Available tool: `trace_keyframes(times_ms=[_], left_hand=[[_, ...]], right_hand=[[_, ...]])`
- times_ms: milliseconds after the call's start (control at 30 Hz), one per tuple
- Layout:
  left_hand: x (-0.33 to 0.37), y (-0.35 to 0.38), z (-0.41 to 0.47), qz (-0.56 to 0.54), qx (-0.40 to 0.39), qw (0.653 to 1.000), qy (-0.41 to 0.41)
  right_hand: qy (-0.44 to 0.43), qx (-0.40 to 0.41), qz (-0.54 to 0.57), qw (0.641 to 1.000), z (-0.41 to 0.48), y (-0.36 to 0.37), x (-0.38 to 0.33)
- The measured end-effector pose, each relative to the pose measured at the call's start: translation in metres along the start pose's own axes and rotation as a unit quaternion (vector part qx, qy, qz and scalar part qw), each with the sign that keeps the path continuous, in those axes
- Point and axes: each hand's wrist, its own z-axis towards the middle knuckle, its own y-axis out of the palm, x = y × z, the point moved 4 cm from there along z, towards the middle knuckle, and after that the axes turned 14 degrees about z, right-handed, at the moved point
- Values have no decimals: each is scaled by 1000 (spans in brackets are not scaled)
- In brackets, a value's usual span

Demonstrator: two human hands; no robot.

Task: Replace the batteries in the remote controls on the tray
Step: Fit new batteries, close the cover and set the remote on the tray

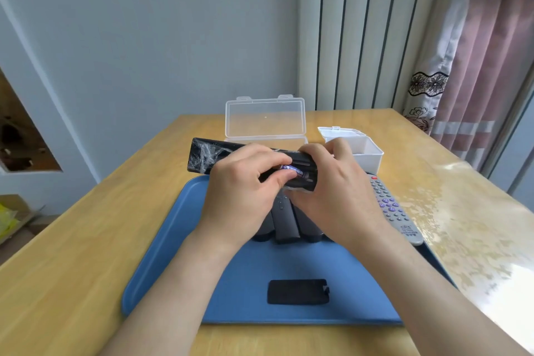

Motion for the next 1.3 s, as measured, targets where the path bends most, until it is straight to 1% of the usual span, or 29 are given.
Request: trace_keyframes(times_ms=[233, 500, 567, 667, 767, 867, 967, 1033, 1133, 1200, 1300], left_hand=[[2, -4, 1, -18, 24, 999, -21], [7, -3, 0, 2, 27, 999, -18], [8, -7, 2, 27, 33, 999, -16], [14, -10, 2, 109, 48, 992, 42], [18, -10, 1, 178, 45, 979, 85], [19, -6, -1, 205, 39, 972, 108], [17, -2, 2, 193, 17, 974, 121], [13, -4, 5, 156, -1, 984, 90], [1, -13, 11, 79, -39, 995, -39], [-8, -18, 13, 76, -78, 988, -110], [-17, -23, 14, 111, -152, 969, -163]], right_hand=[[9, 8, 26, 1000, 1, -4, -3], [-18, 5, 48, 999, 0, -1, -11], [-15, 1, 53, 998, 0, 1, -12], [2, 4, 57, 998, -1, 4, -13], [28, 0, 55, 998, -2, 6, -14], [38, -5, 53, 998, -3, 5, -14], [44, -19, 61, 997, -5, 6, -15], [43, -27, 66, 997, -6, 7, -18], [-6, -30, 37, 999, -6, 8, -26], [-32, -38, 7, 999, -6, 8, -29], [-67, -57, -20, 996, -9, 11, -33]])
